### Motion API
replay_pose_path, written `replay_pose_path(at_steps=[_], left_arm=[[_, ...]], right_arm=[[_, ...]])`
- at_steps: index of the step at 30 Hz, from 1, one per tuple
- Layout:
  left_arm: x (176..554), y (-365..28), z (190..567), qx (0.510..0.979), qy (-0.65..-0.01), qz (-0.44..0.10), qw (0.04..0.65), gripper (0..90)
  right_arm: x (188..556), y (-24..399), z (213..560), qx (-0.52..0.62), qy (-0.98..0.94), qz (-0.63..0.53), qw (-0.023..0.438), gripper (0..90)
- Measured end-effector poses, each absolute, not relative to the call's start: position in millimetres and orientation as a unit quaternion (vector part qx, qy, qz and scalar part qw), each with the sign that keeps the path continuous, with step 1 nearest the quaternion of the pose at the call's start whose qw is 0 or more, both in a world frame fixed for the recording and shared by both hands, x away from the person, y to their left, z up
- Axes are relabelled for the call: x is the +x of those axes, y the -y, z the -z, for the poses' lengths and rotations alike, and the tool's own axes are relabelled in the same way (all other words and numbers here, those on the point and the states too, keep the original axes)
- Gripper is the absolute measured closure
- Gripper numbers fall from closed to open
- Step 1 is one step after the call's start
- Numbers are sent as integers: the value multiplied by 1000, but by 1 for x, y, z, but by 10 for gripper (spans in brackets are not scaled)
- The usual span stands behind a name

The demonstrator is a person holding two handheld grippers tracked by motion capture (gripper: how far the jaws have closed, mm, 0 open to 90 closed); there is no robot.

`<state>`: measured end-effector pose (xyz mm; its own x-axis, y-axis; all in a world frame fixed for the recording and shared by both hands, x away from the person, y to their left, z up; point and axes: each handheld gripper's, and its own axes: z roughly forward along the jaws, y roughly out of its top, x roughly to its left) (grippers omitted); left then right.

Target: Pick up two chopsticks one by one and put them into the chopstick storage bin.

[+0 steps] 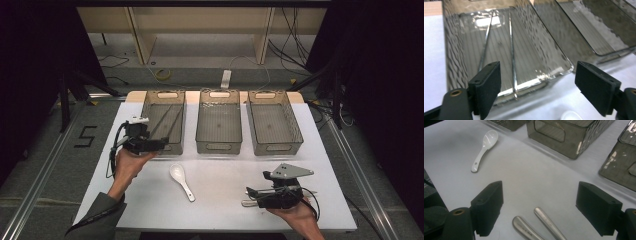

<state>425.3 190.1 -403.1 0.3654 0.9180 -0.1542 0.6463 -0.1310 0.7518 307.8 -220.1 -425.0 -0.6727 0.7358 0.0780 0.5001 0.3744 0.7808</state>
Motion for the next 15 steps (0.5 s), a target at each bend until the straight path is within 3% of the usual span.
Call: replay_pose_path(at_steps=[15], left_arm=[[383, -154, 416, 774, -497, -161, 357, 155]], right_arm=[[307, 219, 426, 376, -819, -408, 144, 227]])
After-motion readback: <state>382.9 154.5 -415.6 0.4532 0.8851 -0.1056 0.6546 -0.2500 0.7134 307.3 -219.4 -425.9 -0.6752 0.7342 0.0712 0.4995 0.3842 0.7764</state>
